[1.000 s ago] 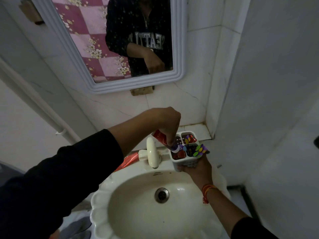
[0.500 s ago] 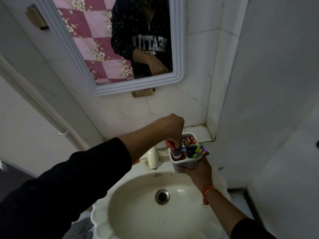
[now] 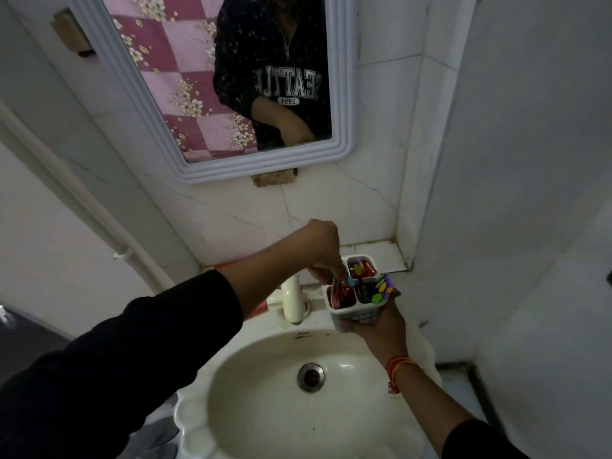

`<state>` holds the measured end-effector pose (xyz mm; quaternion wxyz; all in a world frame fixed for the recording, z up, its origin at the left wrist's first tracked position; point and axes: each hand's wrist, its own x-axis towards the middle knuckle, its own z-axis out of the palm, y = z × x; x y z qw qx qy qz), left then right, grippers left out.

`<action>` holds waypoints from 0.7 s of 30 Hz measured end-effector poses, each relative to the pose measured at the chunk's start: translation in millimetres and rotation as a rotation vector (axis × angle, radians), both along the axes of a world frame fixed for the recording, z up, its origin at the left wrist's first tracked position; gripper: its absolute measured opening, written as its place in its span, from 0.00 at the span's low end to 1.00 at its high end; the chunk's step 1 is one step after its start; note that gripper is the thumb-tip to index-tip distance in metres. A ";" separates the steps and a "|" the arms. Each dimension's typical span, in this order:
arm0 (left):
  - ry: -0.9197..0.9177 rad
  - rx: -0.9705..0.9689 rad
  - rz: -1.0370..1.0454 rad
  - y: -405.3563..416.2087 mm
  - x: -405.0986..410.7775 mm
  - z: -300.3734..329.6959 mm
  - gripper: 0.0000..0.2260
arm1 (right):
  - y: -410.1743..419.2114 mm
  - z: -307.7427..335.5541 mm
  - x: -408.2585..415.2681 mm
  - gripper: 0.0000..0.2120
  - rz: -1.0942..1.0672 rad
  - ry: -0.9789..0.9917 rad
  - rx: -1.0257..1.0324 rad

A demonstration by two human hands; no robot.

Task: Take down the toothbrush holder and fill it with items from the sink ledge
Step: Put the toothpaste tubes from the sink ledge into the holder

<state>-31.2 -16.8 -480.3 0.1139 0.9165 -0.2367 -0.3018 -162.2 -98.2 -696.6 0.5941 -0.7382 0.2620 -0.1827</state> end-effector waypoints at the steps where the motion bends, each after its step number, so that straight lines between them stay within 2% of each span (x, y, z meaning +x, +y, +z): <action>1: 0.013 -0.032 0.043 5.2 5.3 2.3 0.13 | 0.8 1.8 -0.1 0.42 0.000 0.000 0.000; 5: 0.016 -0.235 0.236 34.7 31.6 -4.1 0.12 | 1.5 4.1 -0.2 0.38 0.016 0.026 0.031; 8: -0.058 -0.328 0.342 64.9 55.5 -19.8 0.11 | 1.8 4.7 1.0 0.42 0.002 0.027 0.024; 10: -0.116 -0.324 0.361 84.4 70.3 -34.7 0.09 | 2.5 7.5 1.6 0.43 -0.006 0.036 0.041; 14: -0.107 -0.132 0.303 117.7 88.1 -70.0 0.09 | 2.4 4.1 4.7 0.43 -0.004 0.015 0.052; 17: -0.159 0.090 0.131 132.9 89.7 -101.2 0.15 | 3.4 3.3 3.7 0.43 -0.024 0.008 0.044; 21: -0.196 0.243 -0.002 144.1 82.6 -133.4 0.18 | 4.4 7.2 2.5 0.40 -0.018 0.004 0.049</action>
